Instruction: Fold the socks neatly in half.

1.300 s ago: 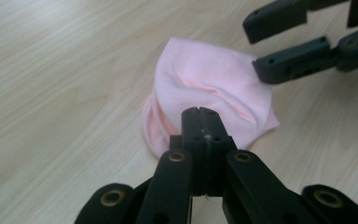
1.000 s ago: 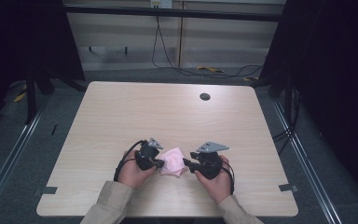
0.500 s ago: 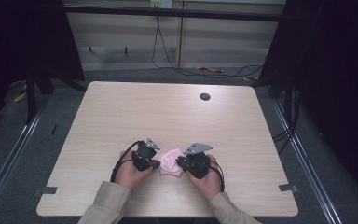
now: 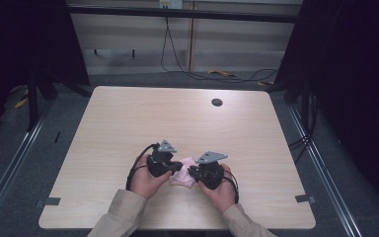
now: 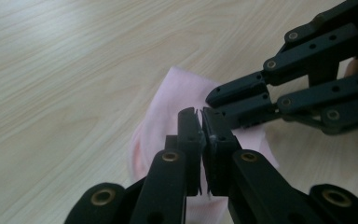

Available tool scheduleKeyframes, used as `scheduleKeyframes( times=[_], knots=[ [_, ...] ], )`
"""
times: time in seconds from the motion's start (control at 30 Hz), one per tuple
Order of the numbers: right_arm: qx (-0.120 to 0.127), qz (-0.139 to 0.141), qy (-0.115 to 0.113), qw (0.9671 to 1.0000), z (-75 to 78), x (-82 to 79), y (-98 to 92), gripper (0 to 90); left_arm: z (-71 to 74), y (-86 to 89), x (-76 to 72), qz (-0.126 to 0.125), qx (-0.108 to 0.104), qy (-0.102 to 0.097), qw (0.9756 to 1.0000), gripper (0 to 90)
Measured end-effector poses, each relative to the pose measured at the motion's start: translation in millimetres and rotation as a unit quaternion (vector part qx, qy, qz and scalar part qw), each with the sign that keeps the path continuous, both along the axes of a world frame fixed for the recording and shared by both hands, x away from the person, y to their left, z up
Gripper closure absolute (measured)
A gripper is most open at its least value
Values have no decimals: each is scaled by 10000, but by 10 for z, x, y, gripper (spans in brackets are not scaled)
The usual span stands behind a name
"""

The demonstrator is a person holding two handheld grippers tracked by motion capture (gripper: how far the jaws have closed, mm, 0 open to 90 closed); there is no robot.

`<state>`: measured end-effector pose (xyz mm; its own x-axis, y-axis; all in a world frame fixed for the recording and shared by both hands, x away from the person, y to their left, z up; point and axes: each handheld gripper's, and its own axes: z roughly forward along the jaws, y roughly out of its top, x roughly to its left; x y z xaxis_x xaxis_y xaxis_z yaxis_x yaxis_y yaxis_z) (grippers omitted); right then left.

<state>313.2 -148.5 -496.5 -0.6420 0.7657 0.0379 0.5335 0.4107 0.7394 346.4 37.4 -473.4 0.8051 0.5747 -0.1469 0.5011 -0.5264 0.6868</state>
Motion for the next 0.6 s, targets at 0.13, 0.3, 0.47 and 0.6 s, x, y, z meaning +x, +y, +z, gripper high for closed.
scheduleKeyframes(
  times=[0.13,0.3,0.47,0.6],
  knots=[
    [12,30,-32,10000,-15,-3,-14,831,-148,44,30,-81,206,159,9996,883],
    [78,20,-22,10000,-32,2,-26,838,-92,150,-27,-95,677,105,9976,900],
    [18,20,-39,10000,-24,-7,-11,837,-85,152,-34,-118,796,64,9967,900],
    [31,42,-64,10000,-16,-9,-27,828,-69,174,-30,20,1049,-9,9945,887]
  ],
)
